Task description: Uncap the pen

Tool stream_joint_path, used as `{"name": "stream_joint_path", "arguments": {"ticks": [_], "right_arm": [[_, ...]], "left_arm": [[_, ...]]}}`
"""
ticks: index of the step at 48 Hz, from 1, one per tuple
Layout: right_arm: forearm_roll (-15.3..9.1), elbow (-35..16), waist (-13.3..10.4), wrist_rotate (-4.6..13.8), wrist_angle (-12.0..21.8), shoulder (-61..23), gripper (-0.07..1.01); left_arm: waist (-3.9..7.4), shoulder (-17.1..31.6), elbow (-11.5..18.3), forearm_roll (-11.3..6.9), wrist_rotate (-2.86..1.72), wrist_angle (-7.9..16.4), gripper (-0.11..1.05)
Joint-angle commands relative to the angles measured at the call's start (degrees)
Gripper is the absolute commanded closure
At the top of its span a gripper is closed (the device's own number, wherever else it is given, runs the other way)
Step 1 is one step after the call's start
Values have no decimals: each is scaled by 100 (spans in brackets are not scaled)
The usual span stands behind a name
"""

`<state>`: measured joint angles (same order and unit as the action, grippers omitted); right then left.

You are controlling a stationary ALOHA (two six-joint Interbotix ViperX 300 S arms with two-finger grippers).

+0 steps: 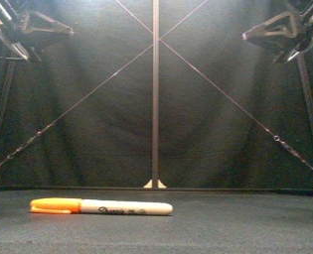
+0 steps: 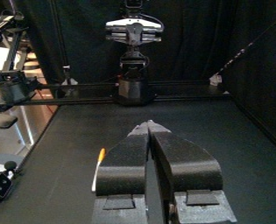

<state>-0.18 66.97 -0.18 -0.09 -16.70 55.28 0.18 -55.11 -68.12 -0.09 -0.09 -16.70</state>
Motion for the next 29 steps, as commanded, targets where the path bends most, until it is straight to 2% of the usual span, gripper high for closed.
{"name": "stream_joint_path", "arguments": {"ticks": [1,4,7,13,18,21,29], "right_arm": [[132,-158,70,132,-70,-229,98],[299,-272,167,246,-70,-457,96],[352,-431,316,325,-70,-791,94],[439,-817,712,352,-70,-1670,93],[633,-1143,940,360,-70,-2382,93],[826,-1318,1011,352,-70,-2804,93],[1345,-1696,1081,343,-70,-3902,91]], "left_arm": [[-44,62,105,-88,-9,-88,102],[-70,97,105,-123,-9,-88,101],[-114,167,105,-149,-9,-88,98],[-422,422,105,-149,-9,-88,95],[-624,791,132,-185,-18,-88,94],[-668,984,149,-246,-9,-88,94],[-668,1380,149,-457,-9,-88,93]]}}
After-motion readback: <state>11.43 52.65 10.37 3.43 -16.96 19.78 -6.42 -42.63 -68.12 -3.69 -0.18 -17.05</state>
